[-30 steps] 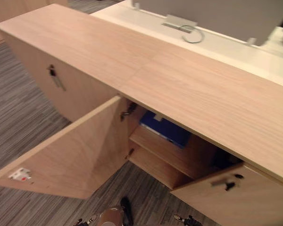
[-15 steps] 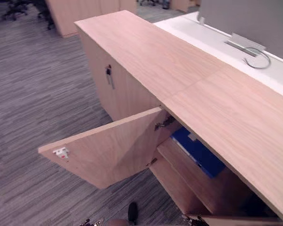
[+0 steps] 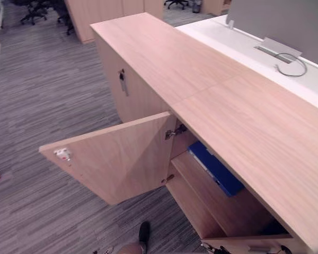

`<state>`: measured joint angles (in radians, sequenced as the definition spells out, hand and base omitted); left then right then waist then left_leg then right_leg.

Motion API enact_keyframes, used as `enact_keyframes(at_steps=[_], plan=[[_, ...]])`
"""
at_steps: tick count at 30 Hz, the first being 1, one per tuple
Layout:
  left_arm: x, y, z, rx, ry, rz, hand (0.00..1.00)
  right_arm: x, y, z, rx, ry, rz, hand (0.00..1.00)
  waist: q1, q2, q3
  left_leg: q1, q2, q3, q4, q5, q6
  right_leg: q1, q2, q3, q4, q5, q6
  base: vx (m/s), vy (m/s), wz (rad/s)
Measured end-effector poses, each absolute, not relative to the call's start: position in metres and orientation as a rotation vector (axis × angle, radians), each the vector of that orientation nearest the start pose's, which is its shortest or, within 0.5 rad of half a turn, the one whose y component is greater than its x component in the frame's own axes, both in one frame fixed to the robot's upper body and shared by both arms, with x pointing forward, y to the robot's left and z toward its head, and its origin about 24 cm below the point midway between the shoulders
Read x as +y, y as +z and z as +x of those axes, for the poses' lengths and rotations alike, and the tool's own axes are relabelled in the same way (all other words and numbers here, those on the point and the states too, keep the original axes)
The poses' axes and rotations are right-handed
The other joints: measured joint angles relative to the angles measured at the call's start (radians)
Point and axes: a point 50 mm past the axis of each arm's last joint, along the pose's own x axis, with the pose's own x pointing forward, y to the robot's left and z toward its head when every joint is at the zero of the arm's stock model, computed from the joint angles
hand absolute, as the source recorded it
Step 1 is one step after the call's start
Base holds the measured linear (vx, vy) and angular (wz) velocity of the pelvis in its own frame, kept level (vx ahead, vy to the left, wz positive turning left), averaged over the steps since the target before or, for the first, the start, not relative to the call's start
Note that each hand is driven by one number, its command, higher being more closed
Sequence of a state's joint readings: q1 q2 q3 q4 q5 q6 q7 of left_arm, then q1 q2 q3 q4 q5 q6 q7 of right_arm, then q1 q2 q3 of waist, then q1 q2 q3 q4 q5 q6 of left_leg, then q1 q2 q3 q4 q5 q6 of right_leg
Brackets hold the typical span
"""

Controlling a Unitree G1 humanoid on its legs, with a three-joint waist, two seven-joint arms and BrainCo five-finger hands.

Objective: Walk over to the cabinet, pick up the folder, carry it to the office cabinet, place the folder inside the office cabinet, then close the office cabinet door

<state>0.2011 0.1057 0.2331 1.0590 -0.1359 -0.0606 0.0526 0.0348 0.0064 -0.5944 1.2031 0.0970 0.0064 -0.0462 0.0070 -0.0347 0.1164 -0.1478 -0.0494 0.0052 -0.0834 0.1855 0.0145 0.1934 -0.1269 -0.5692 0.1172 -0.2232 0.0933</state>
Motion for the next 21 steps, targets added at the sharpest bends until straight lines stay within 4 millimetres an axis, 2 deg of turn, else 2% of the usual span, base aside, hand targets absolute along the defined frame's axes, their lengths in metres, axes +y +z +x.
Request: enact_keyframes(at_steps=[1,3,4,5,6,7,9,10,11,12,13,14,15,16,17,18,19,20,21], plan=[[0.229,-0.163,0.042,1.149,0.478,-0.116,0.00,-0.200,-0.174,0.058,1.200,-0.655,0.435,0.00,-0.001,-0.010,0.009,-0.022,0.011,0.118,0.062,-0.036,0.022,0.000,-0.027,-0.034,-0.001,0.000,0.000,-0.11,0.056,0.46],[0.231,-0.163,0.035,1.145,0.517,-0.141,0.00,-0.204,-0.174,0.053,1.203,-0.688,0.444,0.00,0.000,-0.018,0.012,-0.026,0.033,0.204,0.194,-0.094,0.029,-0.001,-0.086,-0.057,0.036,0.000,0.000,-0.02,0.146,0.21],[0.231,-0.163,0.030,1.153,0.533,-0.151,0.00,-0.207,-0.174,0.050,1.204,-0.696,0.437,0.00,-0.005,-0.018,0.012,-0.021,0.055,0.215,0.264,-0.150,0.019,-0.007,-0.124,-0.058,0.065,0.000,0.001,0.07,0.208,0.02],[0.231,-0.163,0.028,1.152,0.544,-0.156,0.00,-0.209,-0.174,0.050,1.201,-0.699,0.435,0.00,-0.008,-0.017,0.012,-0.024,0.067,0.213,0.289,-0.175,0.011,-0.016,-0.140,-0.058,0.079,0.001,0.002,0.12,0.251,-0.09],[0.231,-0.163,0.026,1.152,0.568,-0.169,0.00,-0.210,-0.173,0.053,1.193,-0.701,0.434,0.00,-0.010,-0.016,0.012,-0.033,0.091,0.207,0.312,-0.209,-0.015,-0.040,-0.167,-0.052,0.108,0.005,0.010,0.13,0.281,-0.16],[0.234,-0.162,0.025,1.146,0.591,-0.179,0.00,-0.212,-0.172,0.058,1.175,-0.711,0.447,0.00,-0.008,-0.015,0.012,-0.048,0.071,0.208,0.318,-0.214,-0.015,-0.068,-0.198,-0.046,0.141,0.014,0.021,0.12,0.305,-0.14],[0.234,-0.162,0.026,1.133,0.597,-0.183,0.00,-0.213,-0.171,0.061,1.165,-0.722,0.462,0.00,-0.025,-0.006,0.020,-0.052,0.029,0.178,0.257,-0.173,-0.018,-0.111,-0.192,-0.039,0.137,0.024,0.018,0.03,0.305,0.24],[0.237,-0.161,0.028,1.125,0.599,-0.174,0.00,-0.211,-0.172,0.059,1.171,-0.723,0.466,0.00,-0.040,-0.031,0.010,-0.049,-0.003,0.135,0.227,-0.149,-0.046,-0.124,-0.200,-0.033,0.114,0.038,0.002,0.01,0.259,0.34],[0.249,-0.157,0.028,1.110,0.634,-0.162,0.00,-0.210,-0.172,0.059,1.163,-0.751,0.500,0.00,-0.030,-0.060,0.015,-0.129,0.021,0.106,0.486,-0.280,0.022,-0.138,-0.270,-0.024,0.113,0.082,0.059,0.07,0.122,0.02],[0.248,-0.158,0.021,1.122,0.655,-0.174,0.00,-0.213,-0.171,0.060,1.148,-0.761,0.496,0.00,-0.031,-0.047,0.020,-0.140,0.080,0.101,0.585,-0.325,-0.003,-0.139,-0.274,-0.016,0.121,0.093,0.069,0.16,0.195,-0.28],[0.246,-0.159,0.011,1.143,0.680,-0.188,0.00,-0.218,-0.171,0.060,1.138,-0.777,0.497,0.00,-0.037,-0.031,0.020,-0.130,0.161,0.084,0.635,-0.353,-0.048,-0.141,-0.288,0.004,0.132,0.101,0.082,0.20,0.340,-0.20],[0.239,-0.161,0.011,1.146,0.685,-0.212,0.00,-0.228,-0.169,0.054,1.130,-0.806,0.486,0.00,-0.044,0.000,0.013,-0.116,0.240,0.029,0.597,-0.344,-0.079,-0.161,-0.329,0.019,0.180,0.105,0.089,0.16,0.642,-0.17],[0.233,-0.162,0.014,1.136,0.687,-0.236,0.00,-0.235,-0.168,0.049,1.119,-0.847,0.494,0.00,-0.030,0.020,0.006,-0.073,0.236,-0.032,0.515,-0.341,-0.183,-0.202,-0.387,0.052,0.236,0.120,0.109,0.06,0.705,-0.19],[0.231,-0.162,0.017,1.129,0.686,-0.246,0.00,-0.236,-0.167,0.050,1.109,-0.852,0.496,0.00,-0.025,0.015,0.012,-0.060,0.202,-0.031,0.503,-0.374,-0.192,-0.222,-0.420,0.068,0.252,0.140,0.110,-0.05,0.753,-0.09],[0.231,-0.161,0.031,1.094,0.685,-0.254,0.00,-0.227,-0.169,0.054,1.110,-0.838,0.524,0.00,-0.035,0.003,0.029,-0.069,0.146,-0.023,0.531,-0.391,-0.178,-0.243,-0.475,0.088,0.280,0.172,0.107,-0.11,0.565,0.05],[0.234,-0.159,0.042,1.063,0.688,-0.248,0.00,-0.223,-0.170,0.053,1.106,-0.847,0.551,0.00,-0.043,0.015,0.034,-0.077,0.139,-0.015,0.554,-0.401,-0.168,-0.248,-0.470,0.102,0.275,0.159,0.124,-0.12,0.457,0.09],[0.237,-0.157,0.051,1.035,0.684,-0.237,0.00,-0.217,-0.171,0.053,1.112,-0.838,0.566,0.00,-0.044,0.016,0.035,-0.078,0.138,0.013,0.579,-0.411,-0.170,-0.245,-0.449,0.107,0.252,0.168,0.113,-0.13,0.293,-0.13],[0.239,-0.155,0.058,1.010,0.674,-0.227,0.00,-0.214,-0.171,0.053,1.110,-0.839,0.574,0.00,-0.046,0.014,0.035,-0.081,0.147,0.053,0.609,-0.439,-0.155,-0.243,-0.433,0.100,0.244,0.204,0.085,-0.14,0.305,-0.41],[0.235,-0.153,0.070,0.994,0.612,-0.188,0.00,-0.220,-0.169,0.051,1.090,-0.849,0.556,0.00,-0.048,0.036,0.036,-0.119,0.170,0.081,0.708,-0.506,-0.125,-0.248,-0.432,0.109,0.246,0.244,0.095,-0.16,0.368,-0.52]])
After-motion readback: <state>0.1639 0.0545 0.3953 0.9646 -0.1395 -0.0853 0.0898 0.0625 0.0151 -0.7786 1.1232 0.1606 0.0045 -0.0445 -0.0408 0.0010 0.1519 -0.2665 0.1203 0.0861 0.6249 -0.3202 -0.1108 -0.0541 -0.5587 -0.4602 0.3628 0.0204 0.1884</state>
